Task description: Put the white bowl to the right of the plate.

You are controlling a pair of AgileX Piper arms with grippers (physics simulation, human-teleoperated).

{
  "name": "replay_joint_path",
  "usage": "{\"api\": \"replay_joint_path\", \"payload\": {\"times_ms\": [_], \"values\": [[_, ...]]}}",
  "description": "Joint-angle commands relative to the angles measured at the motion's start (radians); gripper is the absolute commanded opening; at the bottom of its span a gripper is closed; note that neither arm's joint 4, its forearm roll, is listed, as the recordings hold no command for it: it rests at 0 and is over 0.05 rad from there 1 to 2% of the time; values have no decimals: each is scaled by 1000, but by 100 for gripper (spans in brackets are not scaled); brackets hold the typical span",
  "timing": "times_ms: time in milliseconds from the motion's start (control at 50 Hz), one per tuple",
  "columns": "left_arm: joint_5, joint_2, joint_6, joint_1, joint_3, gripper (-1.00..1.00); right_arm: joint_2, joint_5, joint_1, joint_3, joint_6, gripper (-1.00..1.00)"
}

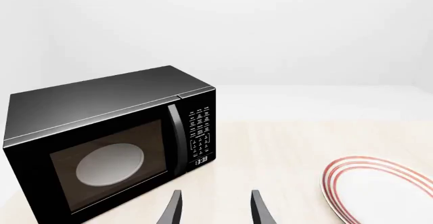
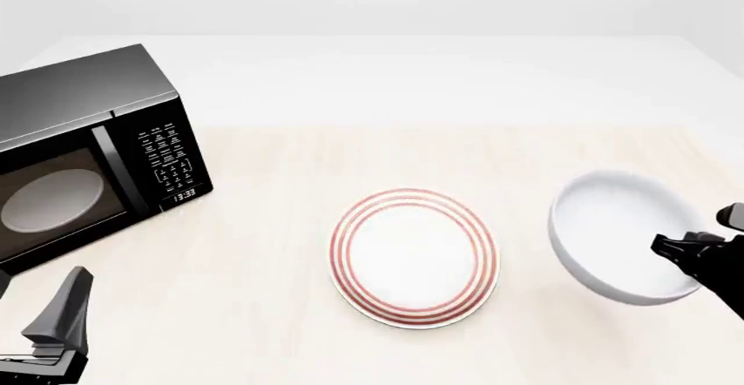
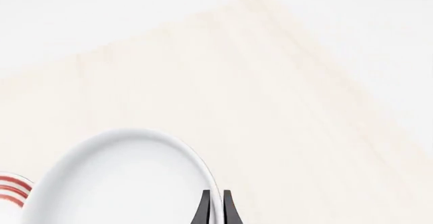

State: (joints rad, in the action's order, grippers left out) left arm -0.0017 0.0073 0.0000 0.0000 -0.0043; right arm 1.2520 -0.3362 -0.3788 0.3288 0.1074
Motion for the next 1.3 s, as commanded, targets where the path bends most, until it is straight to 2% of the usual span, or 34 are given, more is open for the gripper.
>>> {"api": "replay_joint_path", "payload": {"times_ms": [20, 480, 1300], "values": [[0, 0, 0, 0, 0, 100, 89, -73, -15, 14, 13, -100], [0, 0, 0, 0, 0, 100, 250, -159, 8, 63, 26, -100], [0, 0, 0, 0, 0, 100, 448, -296, 32, 69, 48, -100]]}}
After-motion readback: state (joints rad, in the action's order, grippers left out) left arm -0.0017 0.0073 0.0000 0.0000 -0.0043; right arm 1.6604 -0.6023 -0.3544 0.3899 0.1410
